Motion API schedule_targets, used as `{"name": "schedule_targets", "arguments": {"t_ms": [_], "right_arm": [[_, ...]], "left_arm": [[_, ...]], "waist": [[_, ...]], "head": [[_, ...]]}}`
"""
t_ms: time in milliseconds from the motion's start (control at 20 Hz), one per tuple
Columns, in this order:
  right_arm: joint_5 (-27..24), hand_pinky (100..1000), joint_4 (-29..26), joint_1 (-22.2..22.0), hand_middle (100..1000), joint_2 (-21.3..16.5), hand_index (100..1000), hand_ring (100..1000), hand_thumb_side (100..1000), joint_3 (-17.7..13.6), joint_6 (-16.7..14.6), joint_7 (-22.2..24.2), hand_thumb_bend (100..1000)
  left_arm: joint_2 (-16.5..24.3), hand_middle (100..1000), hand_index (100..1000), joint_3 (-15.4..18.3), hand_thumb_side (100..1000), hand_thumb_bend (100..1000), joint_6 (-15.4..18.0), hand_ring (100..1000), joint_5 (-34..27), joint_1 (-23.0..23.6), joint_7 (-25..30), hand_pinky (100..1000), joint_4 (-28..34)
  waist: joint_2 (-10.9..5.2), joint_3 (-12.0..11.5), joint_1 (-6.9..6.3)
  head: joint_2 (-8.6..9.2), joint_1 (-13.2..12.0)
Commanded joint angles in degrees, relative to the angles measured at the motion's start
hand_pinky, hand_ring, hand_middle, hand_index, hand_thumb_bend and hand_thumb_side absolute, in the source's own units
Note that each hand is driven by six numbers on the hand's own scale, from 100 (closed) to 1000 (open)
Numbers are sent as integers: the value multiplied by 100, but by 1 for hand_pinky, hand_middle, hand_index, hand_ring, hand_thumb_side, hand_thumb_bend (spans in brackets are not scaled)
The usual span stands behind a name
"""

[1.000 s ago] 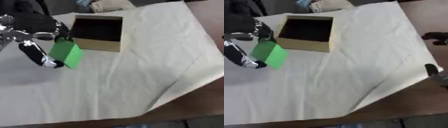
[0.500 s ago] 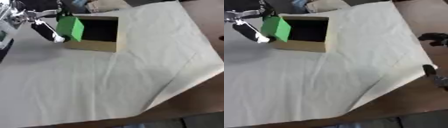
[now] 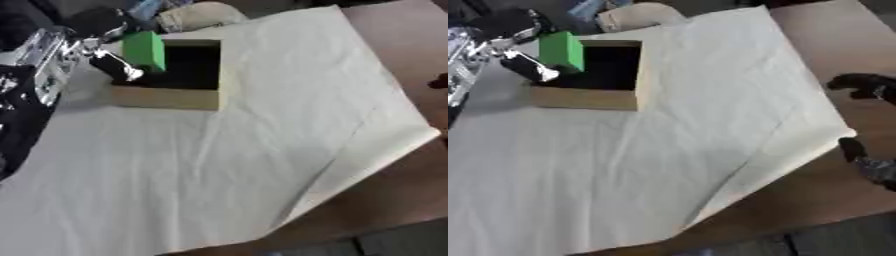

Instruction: Pick up objects on the table and place them in the box.

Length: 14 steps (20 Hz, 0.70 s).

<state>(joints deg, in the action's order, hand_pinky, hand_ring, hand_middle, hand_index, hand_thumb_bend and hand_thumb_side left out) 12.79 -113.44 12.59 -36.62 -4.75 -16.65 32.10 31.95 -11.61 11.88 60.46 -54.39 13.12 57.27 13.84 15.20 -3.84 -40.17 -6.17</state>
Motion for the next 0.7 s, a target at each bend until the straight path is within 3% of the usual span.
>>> {"name": "schedule_targets", "arguments": {"t_ms": [50,150,200,250,300,500,700], "right_arm": [[-55,891,-115,58,896,-128,1000,1000,152,-33,4,14,100],[-56,891,-115,57,896,-127,1000,1000,152,-34,4,15,100],[-55,892,-115,58,896,-128,1000,1000,152,-37,5,14,100],[-53,892,-115,57,896,-129,1000,1000,152,-39,7,13,100],[-51,892,-115,53,896,-130,1000,1000,151,-41,9,12,100],[-42,892,-115,43,896,-133,1000,1000,149,-52,15,1,100],[-26,892,-115,28,893,-141,1000,1000,151,-64,27,-5,100]], "left_arm": [[40,620,817,70,436,280,-43,695,259,-138,-196,764,-112],[29,620,817,75,436,280,-32,695,306,-139,-227,764,-143],[36,824,924,52,617,613,-27,822,333,-117,-221,843,-169],[50,828,926,5,627,626,-30,825,388,-82,-174,846,-178],[64,860,938,-15,676,713,-40,850,454,-64,-123,866,-145],[177,907,962,-21,736,806,-54,881,480,-13,22,889,148],[445,890,969,-73,729,762,123,865,181,134,127,886,652]], "waist": [[-80,7,19],[-79,7,19],[-79,5,16],[-81,3,15],[-84,-1,17],[-97,-27,24],[-100,-71,17]], "head": [[75,-9],[76,-9],[82,-5],[85,-3],[87,-1],[92,7],[84,48]]}}
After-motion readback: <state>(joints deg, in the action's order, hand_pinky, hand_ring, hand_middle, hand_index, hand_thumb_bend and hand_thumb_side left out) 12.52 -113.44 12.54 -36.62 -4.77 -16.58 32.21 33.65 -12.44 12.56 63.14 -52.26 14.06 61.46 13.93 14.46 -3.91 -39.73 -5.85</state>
